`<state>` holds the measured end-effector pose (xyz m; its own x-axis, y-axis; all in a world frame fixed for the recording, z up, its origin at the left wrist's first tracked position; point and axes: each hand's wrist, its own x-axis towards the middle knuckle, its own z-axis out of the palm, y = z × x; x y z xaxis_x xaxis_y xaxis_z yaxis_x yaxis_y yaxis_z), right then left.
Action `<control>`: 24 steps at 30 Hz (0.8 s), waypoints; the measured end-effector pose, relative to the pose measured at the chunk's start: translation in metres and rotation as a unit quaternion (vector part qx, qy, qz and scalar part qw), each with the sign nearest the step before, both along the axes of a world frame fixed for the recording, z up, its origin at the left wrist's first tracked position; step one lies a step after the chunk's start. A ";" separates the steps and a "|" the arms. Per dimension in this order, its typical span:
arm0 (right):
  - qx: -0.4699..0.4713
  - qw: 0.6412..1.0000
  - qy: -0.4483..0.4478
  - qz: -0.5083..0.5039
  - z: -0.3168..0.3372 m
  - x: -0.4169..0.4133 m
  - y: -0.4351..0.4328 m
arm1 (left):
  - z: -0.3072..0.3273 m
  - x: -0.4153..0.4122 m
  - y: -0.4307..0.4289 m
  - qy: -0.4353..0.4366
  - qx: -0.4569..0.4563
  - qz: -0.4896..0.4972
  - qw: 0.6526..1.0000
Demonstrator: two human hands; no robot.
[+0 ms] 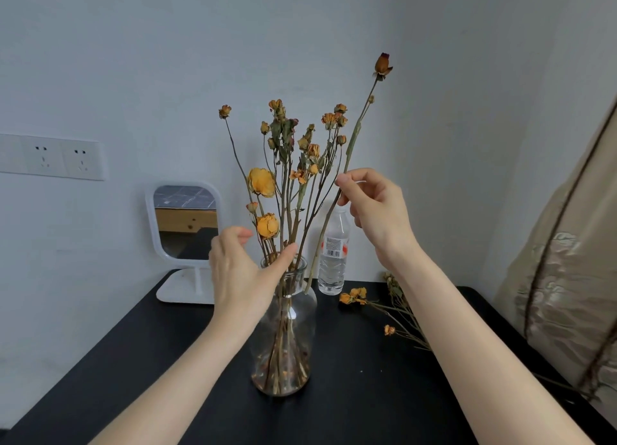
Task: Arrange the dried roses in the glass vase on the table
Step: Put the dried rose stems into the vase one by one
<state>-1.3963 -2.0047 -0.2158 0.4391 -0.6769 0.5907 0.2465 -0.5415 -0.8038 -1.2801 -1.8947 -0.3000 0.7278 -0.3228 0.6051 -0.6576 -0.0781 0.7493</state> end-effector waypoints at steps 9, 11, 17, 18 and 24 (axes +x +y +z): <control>0.002 1.000 0.001 -0.013 -0.005 -0.007 -0.007 | 0.051 -0.004 -0.028 -0.180 0.034 0.107 0.977; 0.002 1.000 0.002 -0.010 -0.006 -0.007 -0.007 | 0.054 -0.003 -0.032 -0.167 0.035 0.099 0.980; 0.006 1.000 0.001 0.003 -0.009 -0.006 -0.006 | 0.042 -0.001 -0.021 -0.131 0.047 0.095 0.986; 0.007 1.000 0.001 0.005 -0.010 -0.005 -0.006 | 0.040 -0.001 -0.019 -0.127 0.060 0.091 0.986; 0.009 1.000 0.007 0.003 -0.015 -0.003 -0.006 | 0.018 -0.001 -0.008 -0.160 0.130 0.077 0.975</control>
<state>-1.3993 -2.0105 -0.2308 0.4518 -0.6848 0.5718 0.2384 -0.5250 -0.8170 -1.2808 -1.9028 -0.2823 0.5665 -0.3967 0.7223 -0.8204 -0.3542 0.4489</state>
